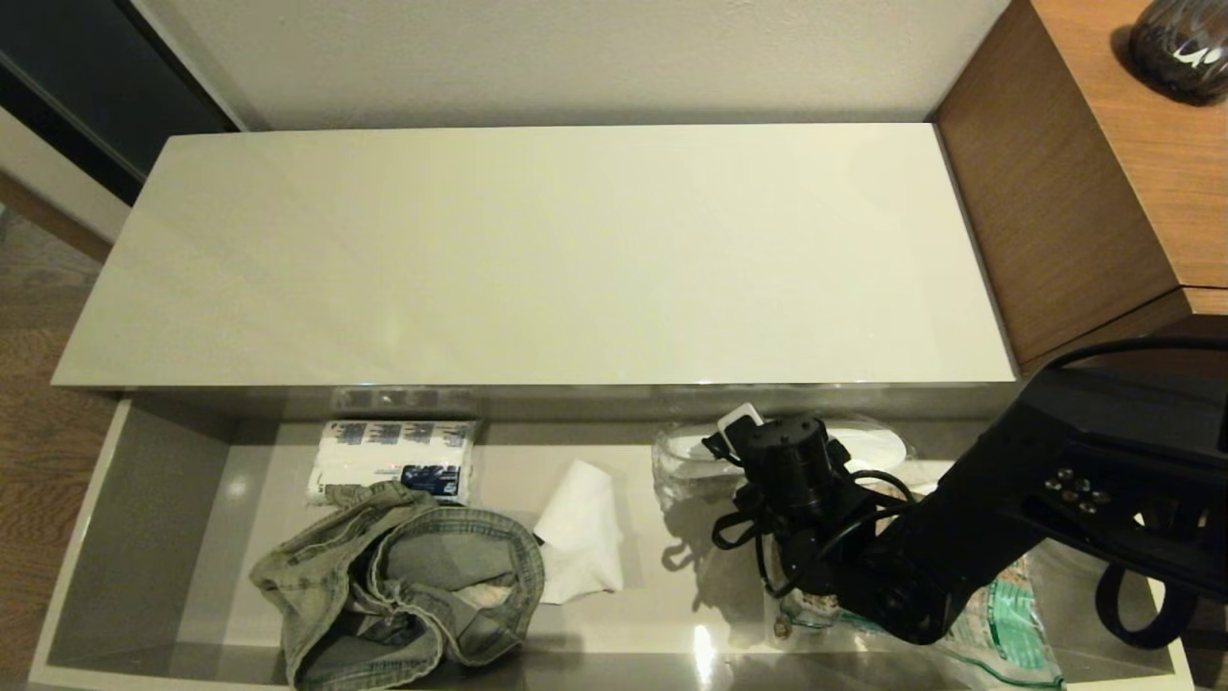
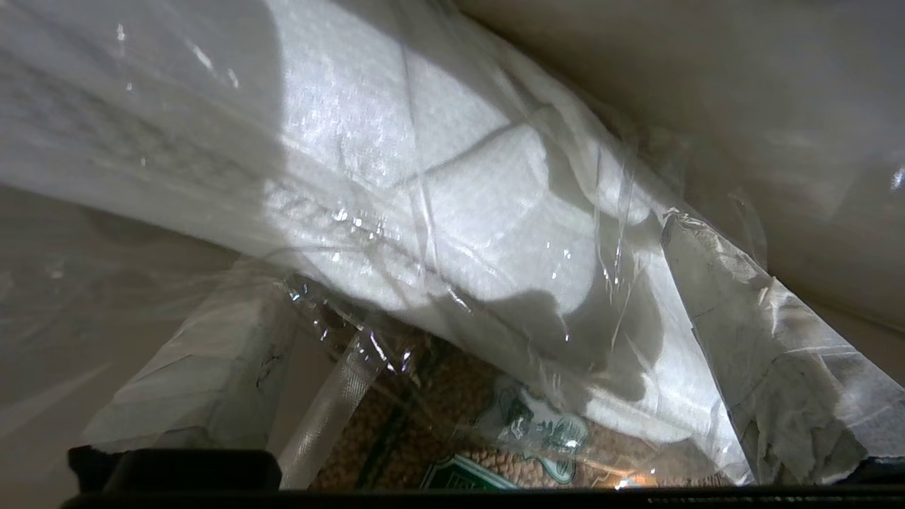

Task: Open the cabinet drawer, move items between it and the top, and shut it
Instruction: Take out the disposable slippers from the drawer

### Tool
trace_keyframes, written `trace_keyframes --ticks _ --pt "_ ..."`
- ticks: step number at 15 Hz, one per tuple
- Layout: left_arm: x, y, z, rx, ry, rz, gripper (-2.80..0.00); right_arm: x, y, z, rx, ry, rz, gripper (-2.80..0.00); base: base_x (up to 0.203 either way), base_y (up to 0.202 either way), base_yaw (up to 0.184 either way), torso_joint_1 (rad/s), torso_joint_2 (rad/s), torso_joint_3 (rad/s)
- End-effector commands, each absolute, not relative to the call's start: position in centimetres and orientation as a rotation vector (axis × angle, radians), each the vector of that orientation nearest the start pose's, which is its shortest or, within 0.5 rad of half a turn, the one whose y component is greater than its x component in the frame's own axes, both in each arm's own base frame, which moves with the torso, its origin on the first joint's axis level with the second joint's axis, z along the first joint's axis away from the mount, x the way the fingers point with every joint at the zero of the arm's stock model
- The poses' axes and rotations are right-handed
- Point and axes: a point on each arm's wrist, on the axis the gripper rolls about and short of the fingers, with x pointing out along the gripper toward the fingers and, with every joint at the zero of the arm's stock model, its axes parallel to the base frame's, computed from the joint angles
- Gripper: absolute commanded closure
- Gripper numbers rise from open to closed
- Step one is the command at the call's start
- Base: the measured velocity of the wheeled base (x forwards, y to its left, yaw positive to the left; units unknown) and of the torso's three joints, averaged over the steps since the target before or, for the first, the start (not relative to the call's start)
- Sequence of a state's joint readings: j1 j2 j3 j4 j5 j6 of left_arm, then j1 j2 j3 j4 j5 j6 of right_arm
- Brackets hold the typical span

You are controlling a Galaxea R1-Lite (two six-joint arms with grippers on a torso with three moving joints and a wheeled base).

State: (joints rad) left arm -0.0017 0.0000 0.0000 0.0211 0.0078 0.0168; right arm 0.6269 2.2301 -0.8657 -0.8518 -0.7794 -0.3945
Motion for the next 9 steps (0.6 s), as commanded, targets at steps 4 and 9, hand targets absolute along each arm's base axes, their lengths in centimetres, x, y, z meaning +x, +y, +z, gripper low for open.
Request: trace_keyframes --ticks 4,9 --pt "-2.27 0.02 7.33 0.017 0.023 0.006 0.0 31.67 20.72 3.32 -0.72 0.42 -0.077 0.0 0.0 0.0 0.0 0.0 0.0 0.0" --pt "-2.27 0.02 7.33 0.017 0.023 0.007 0.0 31.65 20.71 3.59 -0.715 0.415 -0.074 0.0 0.0 0.0 0.0 0.0 0.0 0.0"
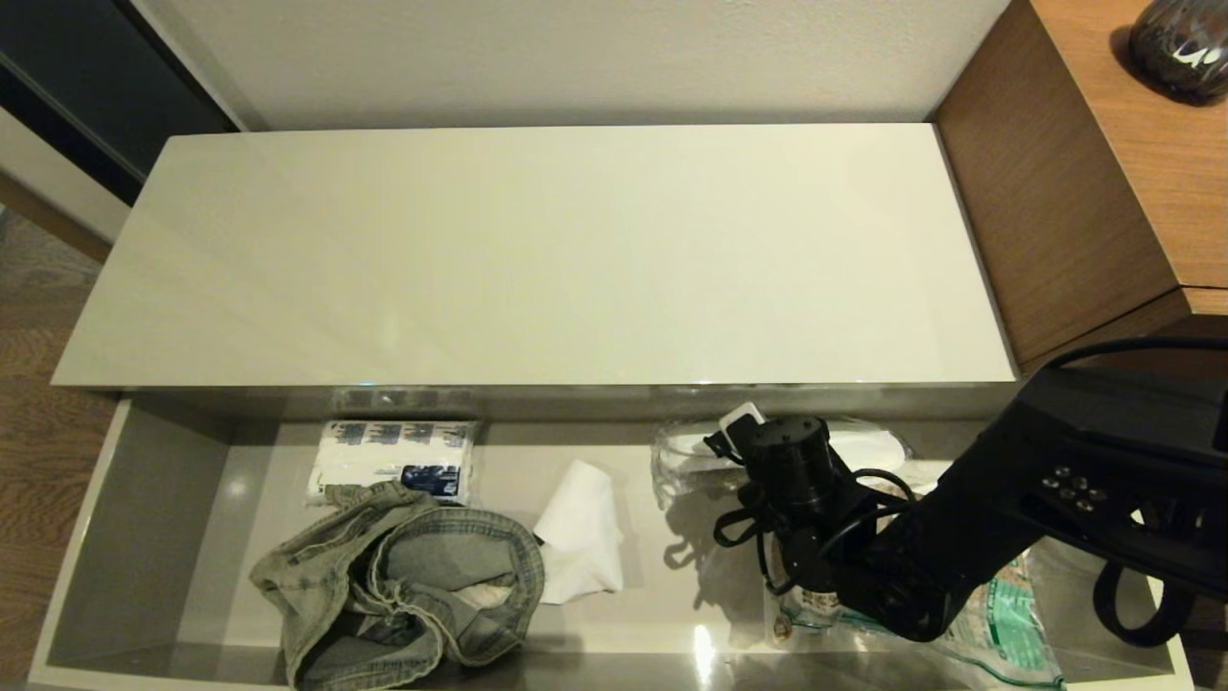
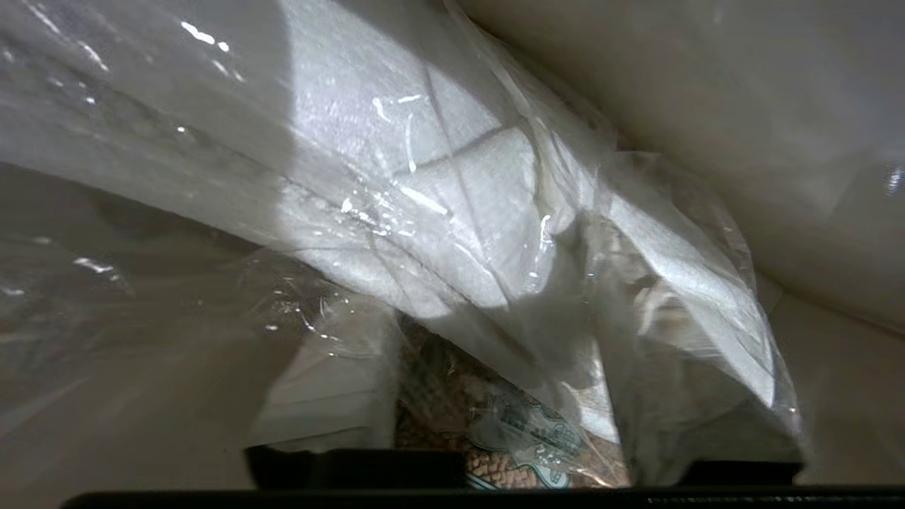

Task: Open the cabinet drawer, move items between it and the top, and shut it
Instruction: Take out the disposable slippers from the drawer

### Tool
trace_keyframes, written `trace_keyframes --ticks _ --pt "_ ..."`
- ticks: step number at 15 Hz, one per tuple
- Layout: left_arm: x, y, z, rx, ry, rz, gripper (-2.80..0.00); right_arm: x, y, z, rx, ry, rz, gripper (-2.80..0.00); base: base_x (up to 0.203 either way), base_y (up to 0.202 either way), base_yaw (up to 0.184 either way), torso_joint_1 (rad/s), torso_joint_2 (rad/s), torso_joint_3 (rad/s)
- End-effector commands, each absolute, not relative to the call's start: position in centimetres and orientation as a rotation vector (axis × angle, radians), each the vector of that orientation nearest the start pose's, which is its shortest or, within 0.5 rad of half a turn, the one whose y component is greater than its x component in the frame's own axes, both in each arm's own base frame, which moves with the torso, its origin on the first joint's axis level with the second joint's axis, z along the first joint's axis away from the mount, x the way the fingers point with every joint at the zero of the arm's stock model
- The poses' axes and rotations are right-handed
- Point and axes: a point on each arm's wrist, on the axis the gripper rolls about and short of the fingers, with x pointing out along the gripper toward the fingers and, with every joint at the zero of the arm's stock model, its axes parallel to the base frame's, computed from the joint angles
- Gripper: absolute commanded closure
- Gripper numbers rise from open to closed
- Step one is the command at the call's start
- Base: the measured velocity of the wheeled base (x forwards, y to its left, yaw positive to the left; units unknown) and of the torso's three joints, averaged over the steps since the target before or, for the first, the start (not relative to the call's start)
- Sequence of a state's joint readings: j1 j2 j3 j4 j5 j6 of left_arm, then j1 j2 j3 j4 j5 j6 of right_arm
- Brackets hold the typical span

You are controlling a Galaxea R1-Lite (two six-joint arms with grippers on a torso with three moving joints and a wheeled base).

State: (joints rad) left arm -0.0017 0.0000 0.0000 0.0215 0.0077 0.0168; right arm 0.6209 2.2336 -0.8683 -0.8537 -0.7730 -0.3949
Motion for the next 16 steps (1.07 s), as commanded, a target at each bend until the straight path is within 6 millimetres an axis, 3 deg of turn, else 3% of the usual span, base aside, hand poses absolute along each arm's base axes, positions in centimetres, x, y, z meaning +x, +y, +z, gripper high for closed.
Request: trace_keyframes --ticks 1,9,13,16 --pt "-2.3 0.0 7.3 0.017 0.023 0.006 0.0 31.6 20.7 3.6 -0.716 0.415 -0.074 0.0 0.0 0.0 0.0 0.0 0.0 0.0" --pt "-2.3 0.0 7.3 0.017 0.023 0.007 0.0 30.9 20.6 4.7 -0.705 0.397 -0.067 0.0 0.0 0.0 0.0 0.0 0.0 0.0" --pt "-2.3 0.0 7.3 0.017 0.023 0.007 0.0 28.5 20.7 7.6 -0.684 0.347 -0.034 0.0 0.0 0.0 0.0 0.0 0.0 0.0" --pt "-2.3 0.0 7.3 0.017 0.023 0.006 0.0 26.2 20.0 8.5 -0.686 0.342 -0.01 0.0 0.0 0.0 0.0 0.0 0.0 0.0"
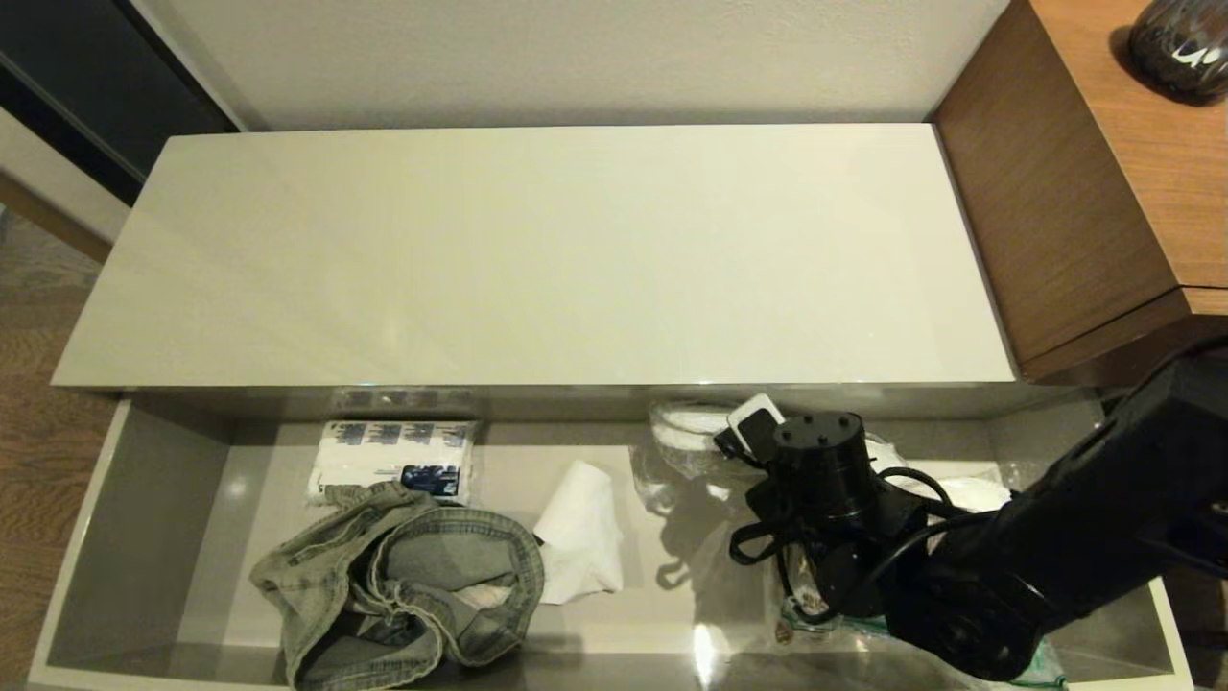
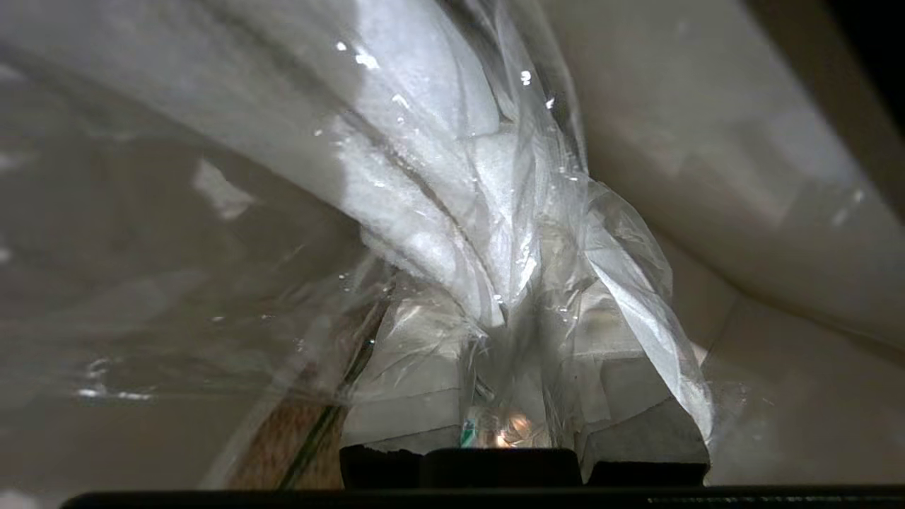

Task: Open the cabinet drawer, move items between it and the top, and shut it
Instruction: Take out the disposable slippers from the drawer, then place the disposable slippers on the table

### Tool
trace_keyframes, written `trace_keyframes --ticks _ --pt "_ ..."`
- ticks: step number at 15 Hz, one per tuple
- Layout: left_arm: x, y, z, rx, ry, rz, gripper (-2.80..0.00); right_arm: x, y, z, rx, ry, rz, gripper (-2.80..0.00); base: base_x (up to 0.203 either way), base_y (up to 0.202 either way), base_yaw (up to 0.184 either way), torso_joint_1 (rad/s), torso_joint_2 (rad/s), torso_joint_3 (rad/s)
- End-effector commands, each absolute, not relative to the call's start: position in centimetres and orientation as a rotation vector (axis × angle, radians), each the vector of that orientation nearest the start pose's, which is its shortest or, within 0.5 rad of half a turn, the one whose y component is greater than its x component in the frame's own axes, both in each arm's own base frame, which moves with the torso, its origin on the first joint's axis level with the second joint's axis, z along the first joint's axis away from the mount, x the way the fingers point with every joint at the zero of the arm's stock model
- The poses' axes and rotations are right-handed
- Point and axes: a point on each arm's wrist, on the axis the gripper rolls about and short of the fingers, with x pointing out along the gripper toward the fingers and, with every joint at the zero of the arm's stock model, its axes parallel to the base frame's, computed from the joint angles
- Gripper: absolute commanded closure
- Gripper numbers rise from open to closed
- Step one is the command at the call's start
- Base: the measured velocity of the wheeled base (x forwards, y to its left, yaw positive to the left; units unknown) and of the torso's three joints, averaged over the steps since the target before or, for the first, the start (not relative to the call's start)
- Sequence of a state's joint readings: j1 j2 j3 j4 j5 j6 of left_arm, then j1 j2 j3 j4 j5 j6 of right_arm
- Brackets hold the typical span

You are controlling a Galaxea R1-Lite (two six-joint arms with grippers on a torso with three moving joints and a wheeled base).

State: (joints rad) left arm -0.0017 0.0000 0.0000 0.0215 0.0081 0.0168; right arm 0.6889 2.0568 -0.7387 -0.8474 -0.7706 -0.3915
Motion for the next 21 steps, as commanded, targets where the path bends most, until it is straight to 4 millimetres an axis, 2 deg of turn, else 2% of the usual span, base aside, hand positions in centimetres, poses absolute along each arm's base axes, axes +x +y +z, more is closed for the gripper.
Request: trace_keyframes --ticks 1,4,6,10,12,14,16,19,21 --pt "-2.3 0.0 7.3 0.017 0.023 0.007 0.0 25.3 19.3 8.9 -0.685 0.341 -0.006 0.0 0.0 0.0 0.0 0.0 0.0 0.0" --pt "-2.3 0.0 7.3 0.017 0.023 0.006 0.0 22.7 17.8 9.8 -0.693 0.34 0.015 0.0 0.0 0.0 0.0 0.0 0.0 0.0" --pt "-2.3 0.0 7.3 0.017 0.023 0.007 0.0 21.6 17.1 10.8 -0.68 0.319 0.017 0.0 0.0 0.0 0.0 0.0 0.0 0.0" --pt "-2.3 0.0 7.3 0.017 0.023 0.006 0.0 20.3 16.3 15.1 -0.624 0.245 0.006 0.0 0.0 0.0 0.0 0.0 0.0 0.0" --pt "-2.3 0.0 7.3 0.017 0.023 0.006 0.0 18.8 16.5 16.2 -0.615 0.221 0.045 0.0 0.0 0.0 0.0 0.0 0.0 0.0" --pt "-2.3 0.0 7.3 0.017 0.023 0.007 0.0 16.8 17.0 18.5 -0.575 0.151 0.084 0.0 0.0 0.0 0.0 0.0 0.0 0.0" --pt "-2.3 0.0 7.3 0.017 0.023 0.007 0.0 15.3 17.0 19.8 -0.58 0.139 0.087 0.0 0.0 0.0 0.0 0.0 0.0 0.0" --pt "-2.3 0.0 7.3 0.017 0.023 0.007 0.0 12.1 14.2 23.1 -0.543 0.096 0.096 0.0 0.0 0.0 0.0 0.0 0.0 0.0" --pt "-2.3 0.0 7.3 0.017 0.023 0.006 0.0 11.3 13.1 25.8 -0.5 0.063 0.09 0.0 0.0 0.0 0.0 0.0 0.0 0.0"
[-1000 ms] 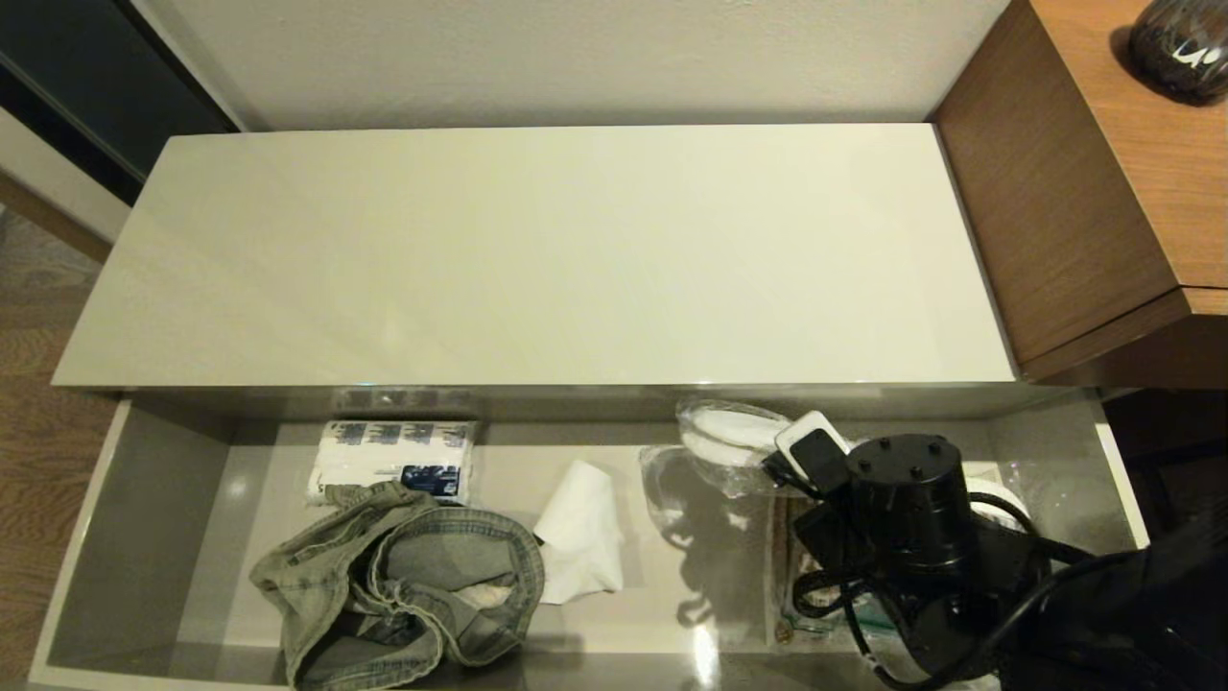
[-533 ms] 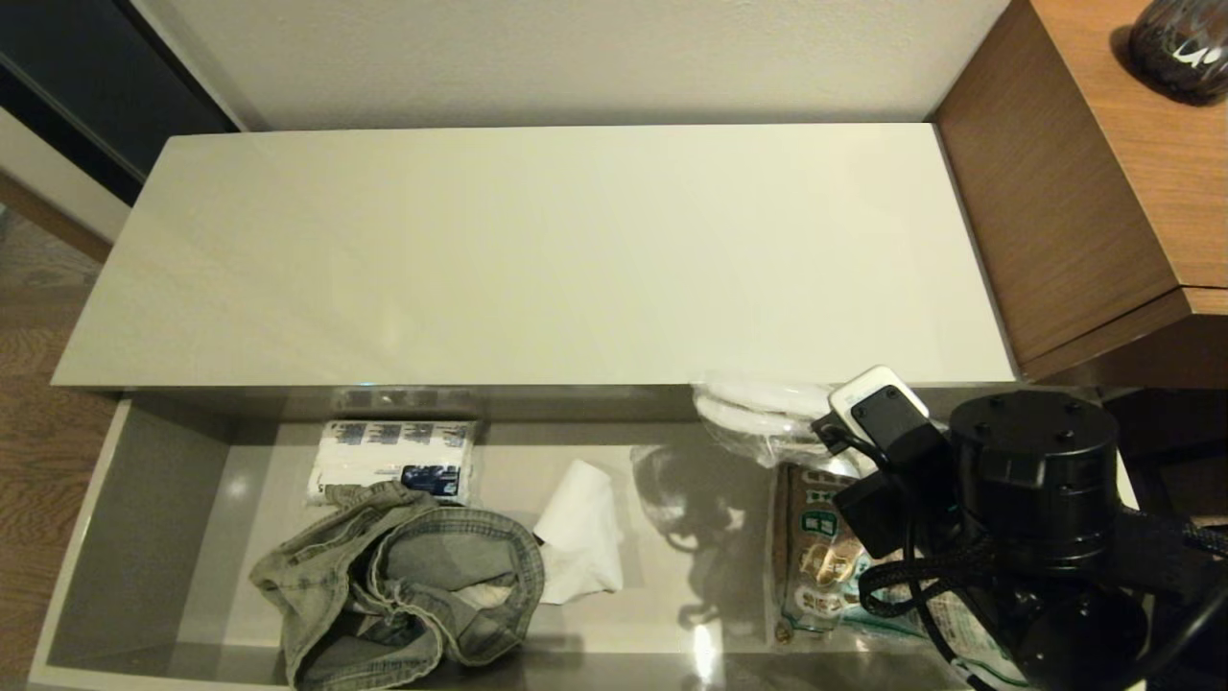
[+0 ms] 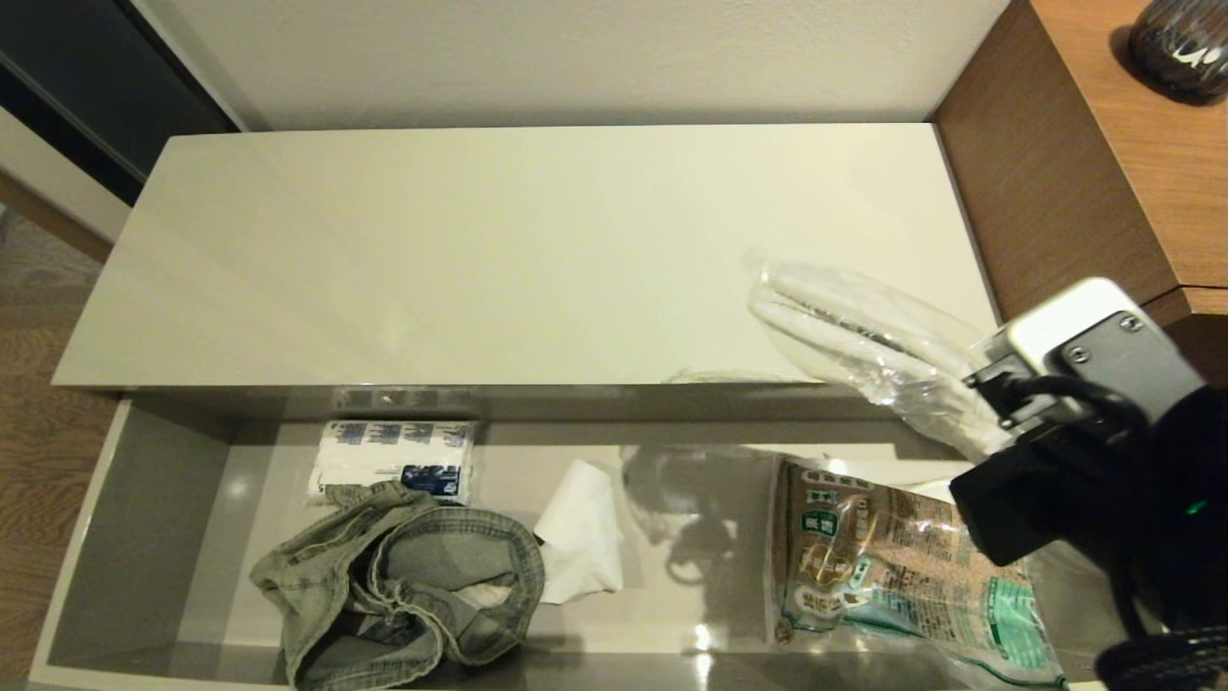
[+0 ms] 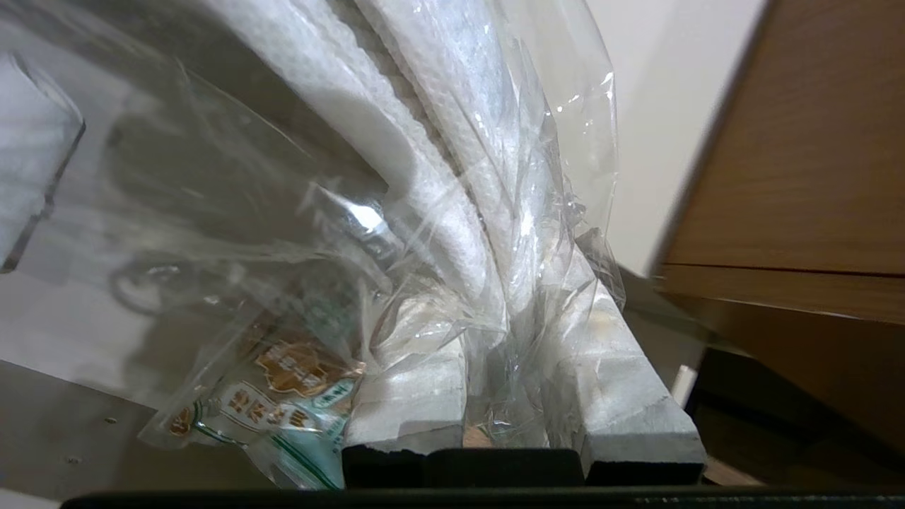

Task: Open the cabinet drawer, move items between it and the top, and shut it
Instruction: Place the disposable slippers on the table

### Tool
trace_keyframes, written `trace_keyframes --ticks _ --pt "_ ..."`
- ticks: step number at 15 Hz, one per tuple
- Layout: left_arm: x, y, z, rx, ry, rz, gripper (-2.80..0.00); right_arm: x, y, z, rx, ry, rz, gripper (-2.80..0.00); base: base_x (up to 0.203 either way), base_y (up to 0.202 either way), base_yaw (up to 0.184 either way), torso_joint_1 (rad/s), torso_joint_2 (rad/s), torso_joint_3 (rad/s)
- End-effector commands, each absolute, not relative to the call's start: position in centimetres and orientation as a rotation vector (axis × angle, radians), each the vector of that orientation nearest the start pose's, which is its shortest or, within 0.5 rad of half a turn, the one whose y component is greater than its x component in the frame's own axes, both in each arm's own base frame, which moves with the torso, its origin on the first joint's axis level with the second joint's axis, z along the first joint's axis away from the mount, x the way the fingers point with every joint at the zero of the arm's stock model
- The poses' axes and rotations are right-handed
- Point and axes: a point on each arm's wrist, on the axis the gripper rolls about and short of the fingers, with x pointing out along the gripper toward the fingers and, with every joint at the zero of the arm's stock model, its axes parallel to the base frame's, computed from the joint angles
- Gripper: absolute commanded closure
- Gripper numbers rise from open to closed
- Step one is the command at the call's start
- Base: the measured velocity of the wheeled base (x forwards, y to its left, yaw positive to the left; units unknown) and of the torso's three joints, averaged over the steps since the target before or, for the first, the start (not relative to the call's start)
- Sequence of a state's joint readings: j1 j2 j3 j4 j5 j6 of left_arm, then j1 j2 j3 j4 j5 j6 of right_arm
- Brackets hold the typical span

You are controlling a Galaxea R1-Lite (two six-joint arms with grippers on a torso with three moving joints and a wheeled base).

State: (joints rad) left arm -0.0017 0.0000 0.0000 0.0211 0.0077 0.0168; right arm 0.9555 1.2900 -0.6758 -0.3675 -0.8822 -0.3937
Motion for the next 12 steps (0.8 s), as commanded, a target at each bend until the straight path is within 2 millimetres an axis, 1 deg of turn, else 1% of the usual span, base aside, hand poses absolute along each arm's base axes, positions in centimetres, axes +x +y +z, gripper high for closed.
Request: trace_keyframes --ticks 1,2,4,5,7,8,9,10,12 --pt "-2.3 0.0 7.3 0.017 0.023 0.006 0.0 11.3 13.1 27.4 -0.467 0.04 0.079 0.0 0.0 0.0 0.0 0.0 0.0 0.0" --pt "-2.3 0.0 7.3 0.017 0.023 0.006 0.0 11.5 13.1 29.0 -0.432 0.016 0.066 0.0 0.0 0.0 0.0 0.0 0.0 0.0" --pt "-2.3 0.0 7.3 0.017 0.023 0.007 0.0 12.1 13.5 30.8 -0.402 -0.003 0.046 0.0 0.0 0.0 0.0 0.0 0.0 0.0" --pt "-2.3 0.0 7.3 0.017 0.023 0.006 0.0 13.1 13.8 31.1 -0.398 0.001 0.016 0.0 0.0 0.0 0.0 0.0 0.0 0.0" --pt "-2.3 0.0 7.3 0.017 0.023 0.007 0.0 15.6 14.0 30.6 -0.387 0.014 -0.022 0.0 0.0 0.0 0.0 0.0 0.0 0.0" --pt "-2.3 0.0 7.3 0.017 0.023 0.006 0.0 16.4 13.9 30.5 -0.371 0.009 -0.032 0.0 0.0 0.0 0.0 0.0 0.0 0.0" --pt "-2.3 0.0 7.3 0.017 0.023 0.007 0.0 17.5 13.5 30.4 -0.362 0.01 -0.053 0.0 0.0 0.0 0.0 0.0 0.0 0.0" --pt "-2.3 0.0 7.3 0.017 0.023 0.006 0.0 19.4 12.6 30.1 -0.351 0.019 -0.084 0.0 0.0 0.0 0.0 0.0 0.0 0.0" --pt "-2.3 0.0 7.3 0.017 0.023 0.007 0.0 24.4 11.5 28.0 -0.338 0.066 -0.102 0.0 0.0 0.0 0.0 0.0 0.0 0.0"
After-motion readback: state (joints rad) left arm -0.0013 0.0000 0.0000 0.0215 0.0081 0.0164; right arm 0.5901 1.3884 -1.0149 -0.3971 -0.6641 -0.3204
